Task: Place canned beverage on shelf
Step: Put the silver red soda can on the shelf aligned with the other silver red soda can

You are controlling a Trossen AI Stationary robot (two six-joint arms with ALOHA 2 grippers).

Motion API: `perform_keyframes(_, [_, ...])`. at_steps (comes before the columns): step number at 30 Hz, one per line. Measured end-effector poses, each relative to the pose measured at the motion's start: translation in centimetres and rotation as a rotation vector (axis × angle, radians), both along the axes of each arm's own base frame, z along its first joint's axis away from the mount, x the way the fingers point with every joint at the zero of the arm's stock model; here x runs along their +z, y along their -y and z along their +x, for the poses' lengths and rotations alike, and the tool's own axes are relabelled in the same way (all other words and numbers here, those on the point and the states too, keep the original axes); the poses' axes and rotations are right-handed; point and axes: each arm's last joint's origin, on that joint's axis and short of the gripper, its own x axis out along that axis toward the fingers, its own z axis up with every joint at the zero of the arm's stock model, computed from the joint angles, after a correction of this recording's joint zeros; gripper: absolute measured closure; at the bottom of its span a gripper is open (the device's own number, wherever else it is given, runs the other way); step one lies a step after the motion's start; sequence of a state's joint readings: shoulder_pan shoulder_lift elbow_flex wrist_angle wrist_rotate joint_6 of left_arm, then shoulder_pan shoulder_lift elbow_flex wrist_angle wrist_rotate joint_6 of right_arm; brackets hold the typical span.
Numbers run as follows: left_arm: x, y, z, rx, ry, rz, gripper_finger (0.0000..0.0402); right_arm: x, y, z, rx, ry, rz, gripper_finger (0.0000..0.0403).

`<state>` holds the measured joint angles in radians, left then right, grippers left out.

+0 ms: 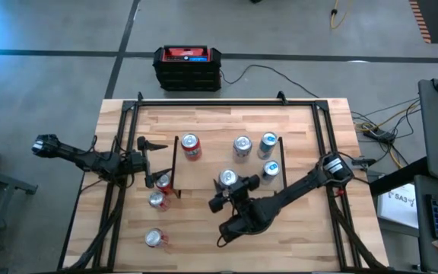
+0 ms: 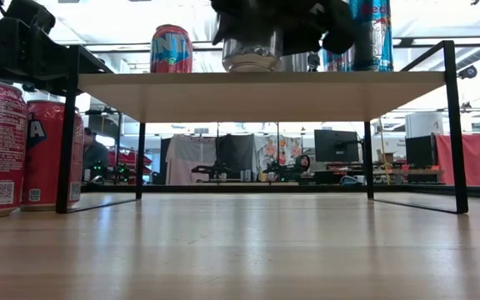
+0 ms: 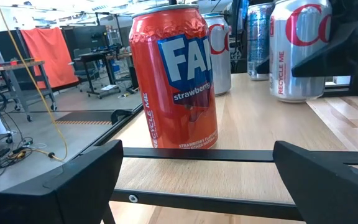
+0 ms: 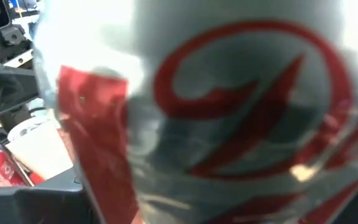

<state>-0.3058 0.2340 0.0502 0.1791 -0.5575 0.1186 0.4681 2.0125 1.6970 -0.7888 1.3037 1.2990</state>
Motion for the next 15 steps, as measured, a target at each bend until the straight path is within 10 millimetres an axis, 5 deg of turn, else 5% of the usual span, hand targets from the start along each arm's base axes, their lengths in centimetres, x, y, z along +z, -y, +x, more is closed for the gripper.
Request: perform_keyframes(15, [0.00,0.00,0.00,0.000,0.000,0.000,0.0002,-0.22,0.38,-0.88,-0.022,-0.038,-0.016,0.0113])
